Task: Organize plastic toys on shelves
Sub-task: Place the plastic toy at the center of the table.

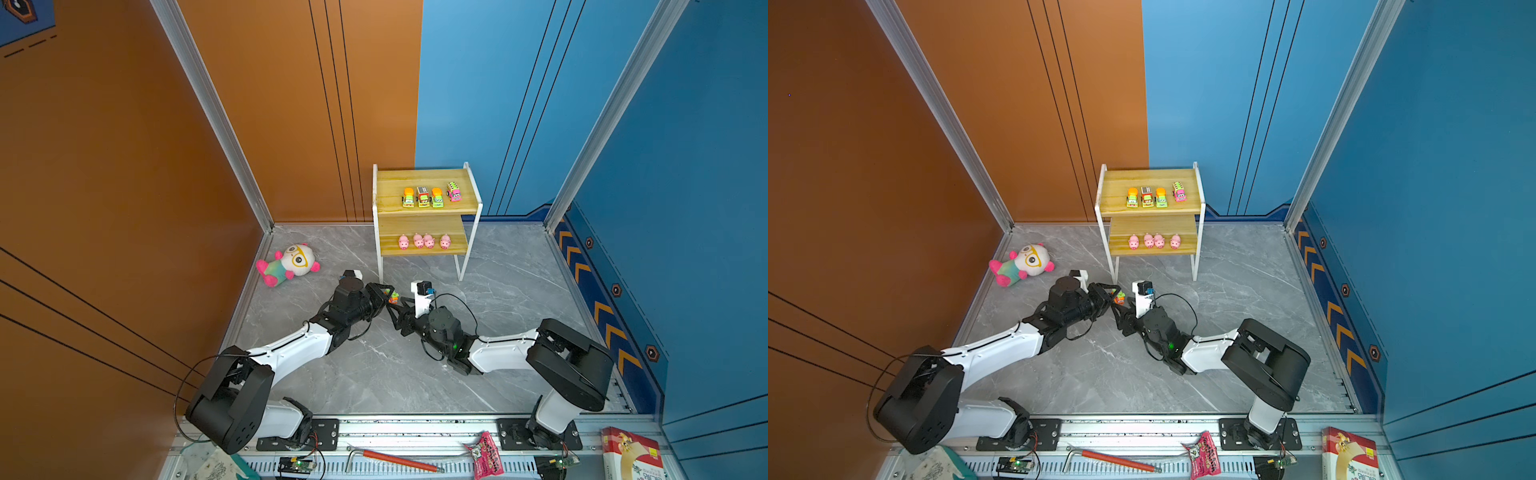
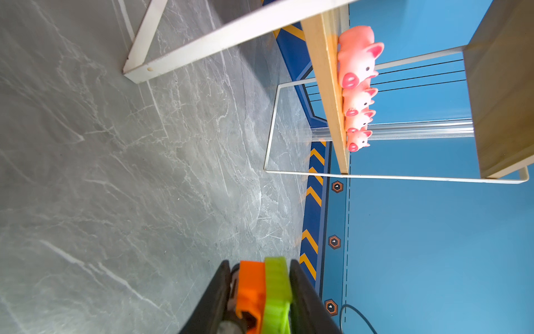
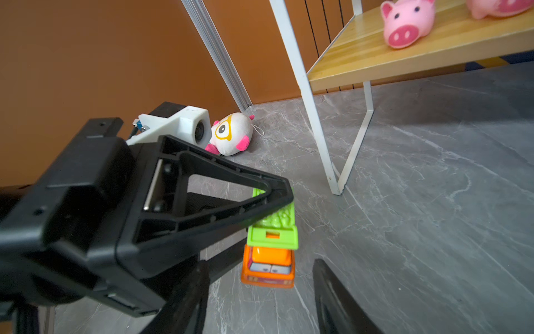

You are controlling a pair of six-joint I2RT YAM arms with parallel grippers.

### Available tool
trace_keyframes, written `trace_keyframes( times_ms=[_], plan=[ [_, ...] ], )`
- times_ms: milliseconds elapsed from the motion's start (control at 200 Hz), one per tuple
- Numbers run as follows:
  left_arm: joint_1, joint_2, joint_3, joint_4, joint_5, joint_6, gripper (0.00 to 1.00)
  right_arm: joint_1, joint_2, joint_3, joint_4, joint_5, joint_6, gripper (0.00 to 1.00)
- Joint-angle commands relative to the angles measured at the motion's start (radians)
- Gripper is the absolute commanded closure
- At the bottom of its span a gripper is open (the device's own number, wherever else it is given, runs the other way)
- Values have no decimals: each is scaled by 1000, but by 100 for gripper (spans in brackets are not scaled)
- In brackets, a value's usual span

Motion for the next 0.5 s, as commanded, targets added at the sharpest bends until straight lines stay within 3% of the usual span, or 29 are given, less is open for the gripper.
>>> trace_keyframes(
  times_ms=[0, 496],
  plan=[
    [9, -30, -14, 15, -3, -1, 65, -4, 21, 32, -1, 1, -21, 46],
    [9, -46, -18, 16, 9, -2, 66, -30, 59, 75, 11, -14, -27, 54]
  ],
)
